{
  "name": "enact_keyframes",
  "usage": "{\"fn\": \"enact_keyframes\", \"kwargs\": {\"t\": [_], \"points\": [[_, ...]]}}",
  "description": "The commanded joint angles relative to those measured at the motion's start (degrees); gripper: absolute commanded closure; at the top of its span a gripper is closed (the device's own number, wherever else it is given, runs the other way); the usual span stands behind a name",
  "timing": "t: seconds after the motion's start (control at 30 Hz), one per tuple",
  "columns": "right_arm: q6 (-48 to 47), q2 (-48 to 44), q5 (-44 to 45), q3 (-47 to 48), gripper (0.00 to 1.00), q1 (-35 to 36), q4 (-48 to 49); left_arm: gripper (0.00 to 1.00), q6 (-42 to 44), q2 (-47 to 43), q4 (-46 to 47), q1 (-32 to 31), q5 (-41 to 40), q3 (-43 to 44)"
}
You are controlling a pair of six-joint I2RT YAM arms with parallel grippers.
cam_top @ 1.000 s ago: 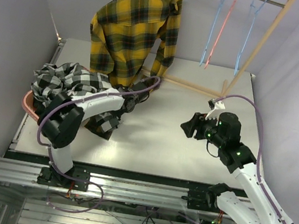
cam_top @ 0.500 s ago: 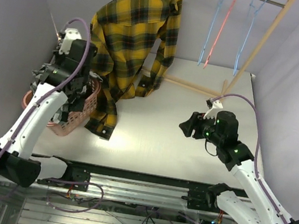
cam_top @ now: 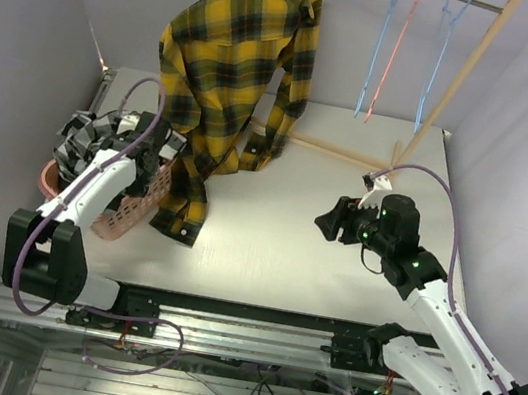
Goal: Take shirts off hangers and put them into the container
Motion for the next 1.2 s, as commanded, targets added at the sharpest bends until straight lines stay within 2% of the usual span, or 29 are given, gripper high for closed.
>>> {"fn": "enact_keyframes", "kwargs": {"t": [0.0, 0.13, 0.3, 0.47, 0.5, 0.7, 0.83, 1.03, 1.17], "points": [[-0.3, -0.4, 0.0, 0.9, 0.43, -0.1, 0.0, 0.86, -8.1, 1.8, 1.8, 3.8, 10.5, -3.1], [-0.7, -0.5, 0.3, 1.4, 0.43, -0.1, -0.7, 0.8, -13.9, 1.0, 0.0, 6.6, 9.9, -5.5], [-0.4, 0.0, 0.0, 1.4, 0.43, -0.1, -0.1, 0.7, -19.5, 0.2, -5.0, 8.7, 8.4, -4.6], [-0.2, 0.4, -0.5, 1.2, 0.43, -0.1, 0.2, 0.64, -18.0, 0.3, -4.0, 10.4, 10.8, -4.8], [-0.3, 0.4, -0.6, 1.3, 0.43, -0.1, 0.0, 0.6, -18.4, 0.5, -4.2, 11.0, 10.7, -4.8], [-0.3, -0.1, -0.7, 1.3, 0.43, -0.1, -0.6, 0.62, -19.9, -0.5, -5.1, 14.7, 11.9, -4.7], [-0.2, 0.3, -2.6, 1.6, 0.43, 0.0, -0.1, 0.65, -18.9, -3.4, -5.5, 15.2, 15.2, -3.6], [-0.3, 3.4, -6.1, 4.8, 0.42, 0.0, 0.7, 0.48, -11.4, -9.5, -4.9, 15.1, 23.4, 2.2], [0.2, 5.5, -7.7, 7.4, 0.39, 0.7, 1.4, 0.41, -4.5, -17.8, 1.1, 15.1, 31.1, 3.8]]}}
